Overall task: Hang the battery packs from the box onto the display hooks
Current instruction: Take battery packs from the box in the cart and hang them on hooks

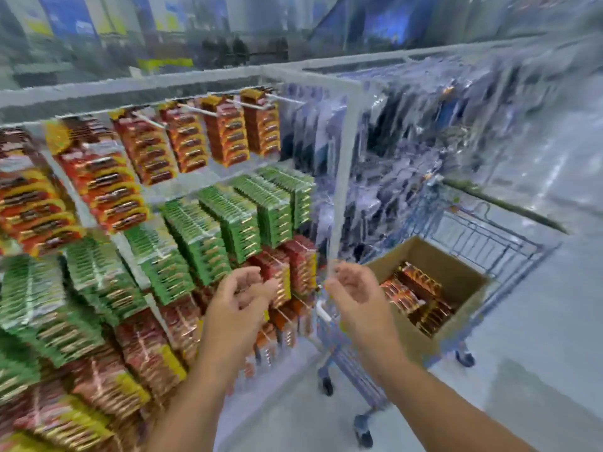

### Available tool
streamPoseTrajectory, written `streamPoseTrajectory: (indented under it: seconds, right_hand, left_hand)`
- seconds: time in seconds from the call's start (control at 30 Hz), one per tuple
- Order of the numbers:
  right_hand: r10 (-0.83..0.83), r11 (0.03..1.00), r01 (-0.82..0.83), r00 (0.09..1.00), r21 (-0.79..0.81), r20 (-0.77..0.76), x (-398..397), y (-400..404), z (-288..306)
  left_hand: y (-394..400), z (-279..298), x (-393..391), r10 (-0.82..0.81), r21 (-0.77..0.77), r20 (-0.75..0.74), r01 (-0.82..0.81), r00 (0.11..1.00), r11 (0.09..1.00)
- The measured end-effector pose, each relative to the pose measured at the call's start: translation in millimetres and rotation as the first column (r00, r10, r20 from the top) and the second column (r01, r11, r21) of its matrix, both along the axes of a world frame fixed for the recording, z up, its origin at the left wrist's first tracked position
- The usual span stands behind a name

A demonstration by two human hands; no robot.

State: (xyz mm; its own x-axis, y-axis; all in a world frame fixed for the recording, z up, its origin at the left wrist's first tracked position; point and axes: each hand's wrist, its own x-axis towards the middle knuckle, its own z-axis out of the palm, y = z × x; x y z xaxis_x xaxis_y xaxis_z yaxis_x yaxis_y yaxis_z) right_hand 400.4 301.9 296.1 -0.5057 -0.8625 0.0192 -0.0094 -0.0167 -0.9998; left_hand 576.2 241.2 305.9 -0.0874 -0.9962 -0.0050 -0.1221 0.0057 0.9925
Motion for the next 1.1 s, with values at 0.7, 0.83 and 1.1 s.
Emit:
streamPoseTrajectory:
  seconds: [0.7, 0.83, 1.1]
  right_hand:
    - [-0.205, 0.916, 0.245, 0.966, 0.317, -0.155, -317, 9, -86]
    - [-0.112, 0.901, 0.19, 0.97, 0.389, -0.216, -348, -19, -101]
    - [0.252, 0.832, -0.089, 0.94, 0.548, -0.229, -405, -86, -146]
  left_hand:
    - [-84, -111, -343, -0.353, 0.202, 0.094, 0.329, 0.931, 0.922]
    - [-113, -121, -366, -0.377, 0.262, 0.147, 0.332, 0.914, 0.906]
    - [-142, -165, -393, -0.216, 0.389, 0.171, 0.136, 0.961, 0.911]
